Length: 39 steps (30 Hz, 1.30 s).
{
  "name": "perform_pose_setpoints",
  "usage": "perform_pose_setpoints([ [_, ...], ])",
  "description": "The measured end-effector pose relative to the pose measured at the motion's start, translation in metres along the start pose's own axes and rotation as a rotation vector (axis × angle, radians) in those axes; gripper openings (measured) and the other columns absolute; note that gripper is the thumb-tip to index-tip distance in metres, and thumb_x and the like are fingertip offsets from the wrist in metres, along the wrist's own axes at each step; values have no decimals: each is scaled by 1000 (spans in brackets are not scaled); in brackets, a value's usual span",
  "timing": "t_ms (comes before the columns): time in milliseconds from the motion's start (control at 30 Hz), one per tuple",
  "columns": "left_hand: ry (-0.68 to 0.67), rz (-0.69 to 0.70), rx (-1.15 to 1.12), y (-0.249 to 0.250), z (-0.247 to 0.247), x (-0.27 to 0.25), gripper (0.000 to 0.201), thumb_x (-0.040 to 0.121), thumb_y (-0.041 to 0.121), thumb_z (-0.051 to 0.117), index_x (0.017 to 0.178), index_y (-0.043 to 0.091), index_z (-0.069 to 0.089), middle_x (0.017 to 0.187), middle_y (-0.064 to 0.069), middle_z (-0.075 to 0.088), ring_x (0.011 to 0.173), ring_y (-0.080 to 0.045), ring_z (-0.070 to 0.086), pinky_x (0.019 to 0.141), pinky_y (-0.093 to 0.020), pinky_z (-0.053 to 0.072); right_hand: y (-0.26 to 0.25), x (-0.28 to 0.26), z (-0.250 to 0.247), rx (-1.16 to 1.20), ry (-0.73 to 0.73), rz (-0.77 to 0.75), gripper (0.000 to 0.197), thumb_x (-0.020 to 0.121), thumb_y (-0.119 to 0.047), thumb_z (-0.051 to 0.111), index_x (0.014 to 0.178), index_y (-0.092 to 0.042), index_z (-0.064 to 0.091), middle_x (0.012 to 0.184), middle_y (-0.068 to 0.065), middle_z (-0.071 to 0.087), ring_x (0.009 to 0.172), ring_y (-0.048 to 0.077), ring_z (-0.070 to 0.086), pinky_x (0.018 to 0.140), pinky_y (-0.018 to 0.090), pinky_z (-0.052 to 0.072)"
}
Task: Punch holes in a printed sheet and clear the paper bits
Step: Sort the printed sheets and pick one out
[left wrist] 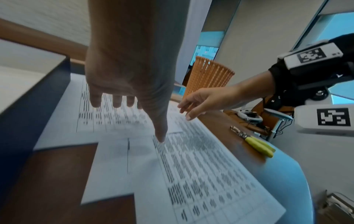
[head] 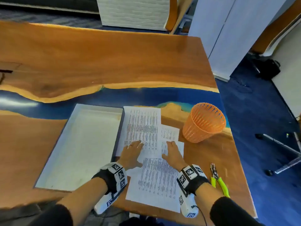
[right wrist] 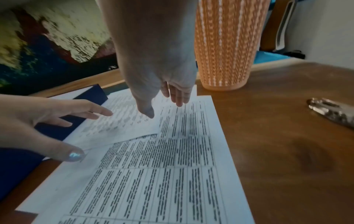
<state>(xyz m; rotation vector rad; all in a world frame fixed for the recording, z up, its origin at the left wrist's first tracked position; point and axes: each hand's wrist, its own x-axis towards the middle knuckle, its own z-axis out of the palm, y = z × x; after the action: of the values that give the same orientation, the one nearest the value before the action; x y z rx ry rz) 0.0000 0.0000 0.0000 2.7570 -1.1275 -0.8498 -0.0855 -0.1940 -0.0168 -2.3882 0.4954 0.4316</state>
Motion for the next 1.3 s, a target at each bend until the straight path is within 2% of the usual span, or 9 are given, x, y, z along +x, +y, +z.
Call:
perform_pose_setpoints([
  [367, 53, -87, 57, 5, 27, 6, 108, 64, 51, 79, 147, 16, 19, 158, -3, 12, 145, -23, 18, 110, -37, 36, -32, 11, 35, 194, 306, 212, 55, 83, -11, 64, 129, 2, 37, 134, 16, 32, 122, 32, 34, 101, 37, 35],
  [567, 77, -98, 35, -4, 37, 10, 130, 1, 71, 79, 115, 16, 46, 118, -5, 66, 98, -25, 69, 63, -33, 59, -47, 17, 41, 227, 347, 252, 55, 81, -8, 66, 126, 3, 37, 130, 17, 32, 114, 30, 42, 99, 37, 42],
  [733, 112, -92, 66, -1, 34, 6, 132, 2, 71, 78, 117, 16, 44, 119, -5, 66, 100, -24, 69, 66, -34, 59, -55, 23, 44, 226, 362, 308, 55, 81, -8, 67, 126, 3, 36, 131, 19, 33, 115, 32, 44, 98, 37, 42],
  [833, 75, -59, 84, 2, 27, 4, 124, 36, 64, 84, 136, 16, 30, 146, -6, 42, 129, -29, 48, 94, -40, 50, -60, 27, 43, 221, 365, 362, 54, 82, -10, 68, 124, 3, 37, 130, 20, 37, 113, 32, 49, 97, 38, 44],
  [933, 96, -71, 87, 5, 24, -3, 119, 47, 62, 82, 136, 19, 14, 153, -7, 32, 136, -30, 39, 101, -42, 45, -64, 30, 44, 182, 344, 402, 55, 82, -17, 68, 124, -1, 37, 129, 16, 41, 119, 30, 46, 100, 40, 41],
  [1033, 19, -105, 148, 2, 28, -1, 110, 70, 59, 69, 149, 20, 4, 160, -4, 1, 147, -28, 7, 113, -53, 21, -69, 31, 45, 119, 375, 455, 67, 77, -22, 74, 128, -2, 34, 134, 16, 35, 125, 31, 38, 103, 41, 39],
  [1100, 65, -143, 165, -2, 28, 3, 117, 63, 67, 69, 151, 22, 5, 160, -5, 3, 147, -32, 7, 109, -65, 17, -72, 30, 45, 125, 386, 463, 71, 76, -22, 75, 129, -1, 33, 135, 17, 33, 125, 31, 36, 103, 40, 39],
  [1233, 35, -221, 46, -17, 35, 9, 149, 8, 89, 62, 136, 17, 33, 134, -15, 56, 117, -43, 56, 77, -66, 47, -72, 35, 38, 157, 359, 506, 75, 70, -21, 80, 125, 0, 34, 133, 18, 35, 122, 32, 38, 99, 38, 41],
  [1300, 18, -192, 29, -18, 29, 10, 153, 15, 88, 65, 142, 18, 15, 145, -21, 41, 128, -50, 41, 90, -68, 39, -71, 37, 36, 186, 341, 511, 77, 67, -18, 82, 124, 0, 34, 133, 20, 34, 119, 33, 42, 98, 37, 42],
])
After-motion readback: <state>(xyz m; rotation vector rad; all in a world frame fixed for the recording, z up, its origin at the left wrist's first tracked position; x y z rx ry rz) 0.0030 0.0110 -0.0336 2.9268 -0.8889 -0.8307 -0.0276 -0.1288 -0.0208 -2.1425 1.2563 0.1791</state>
